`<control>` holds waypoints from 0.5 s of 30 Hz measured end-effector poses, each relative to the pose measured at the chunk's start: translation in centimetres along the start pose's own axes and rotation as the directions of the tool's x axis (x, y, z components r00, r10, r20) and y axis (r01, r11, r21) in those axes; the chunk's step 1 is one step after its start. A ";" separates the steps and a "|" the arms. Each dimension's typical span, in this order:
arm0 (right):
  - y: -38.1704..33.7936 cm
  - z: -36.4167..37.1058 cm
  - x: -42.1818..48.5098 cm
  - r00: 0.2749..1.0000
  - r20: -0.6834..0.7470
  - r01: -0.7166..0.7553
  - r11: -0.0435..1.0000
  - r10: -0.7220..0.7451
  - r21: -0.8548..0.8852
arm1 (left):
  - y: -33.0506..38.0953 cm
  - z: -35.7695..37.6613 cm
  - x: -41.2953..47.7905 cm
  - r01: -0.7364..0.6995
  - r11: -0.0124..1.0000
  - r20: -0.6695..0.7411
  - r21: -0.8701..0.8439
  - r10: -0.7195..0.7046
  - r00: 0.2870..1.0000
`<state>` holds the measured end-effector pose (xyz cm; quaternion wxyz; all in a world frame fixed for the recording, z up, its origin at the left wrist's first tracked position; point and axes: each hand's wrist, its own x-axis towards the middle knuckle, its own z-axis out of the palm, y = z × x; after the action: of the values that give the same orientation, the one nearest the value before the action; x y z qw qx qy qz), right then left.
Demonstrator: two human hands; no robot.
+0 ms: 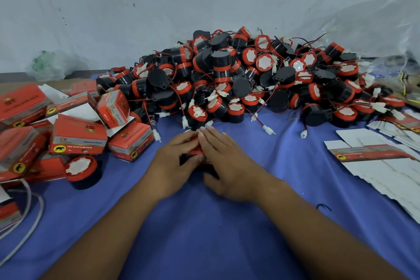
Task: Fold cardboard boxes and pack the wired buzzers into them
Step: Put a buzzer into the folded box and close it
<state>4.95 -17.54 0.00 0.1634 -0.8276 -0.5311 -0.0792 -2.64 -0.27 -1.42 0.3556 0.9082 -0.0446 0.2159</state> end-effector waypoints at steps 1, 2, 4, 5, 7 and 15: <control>0.2 0.5 -0.1 0.997 0.070 -0.024 0.999 0.026 -0.023 | 0.0 0.0 0.0 0.002 1.000 -0.001 -0.009 -0.002 1.000; 0.5 0.9 -0.1 0.996 0.079 -0.037 0.999 0.039 -0.028 | 0.0 0.1 0.0 0.004 1.000 -0.001 -0.026 -0.004 1.000; 0.6 1.2 -0.2 0.999 0.015 -0.050 0.999 0.050 0.012 | -0.1 0.2 0.0 0.021 0.997 -0.002 -0.070 -0.022 1.000; 0.8 1.2 -0.2 0.998 -0.017 -0.067 0.997 0.068 0.043 | 0.0 0.2 -0.1 0.045 0.995 -0.011 -0.088 -0.046 0.999; 1.4 0.9 -0.1 0.991 -0.034 -0.122 0.985 0.127 0.119 | 0.1 0.2 0.0 0.102 0.988 -0.040 -0.119 -0.108 0.993; 3.0 -0.3 -0.4 0.977 -0.134 -0.111 0.933 0.165 0.341 | 0.3 -0.1 -0.3 0.036 0.997 -0.005 -0.063 -0.036 0.999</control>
<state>7.49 -19.14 -0.41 0.3476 -0.8146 -0.4623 -0.0433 -3.05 -0.39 -1.30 0.3881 0.8965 -0.0339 0.2107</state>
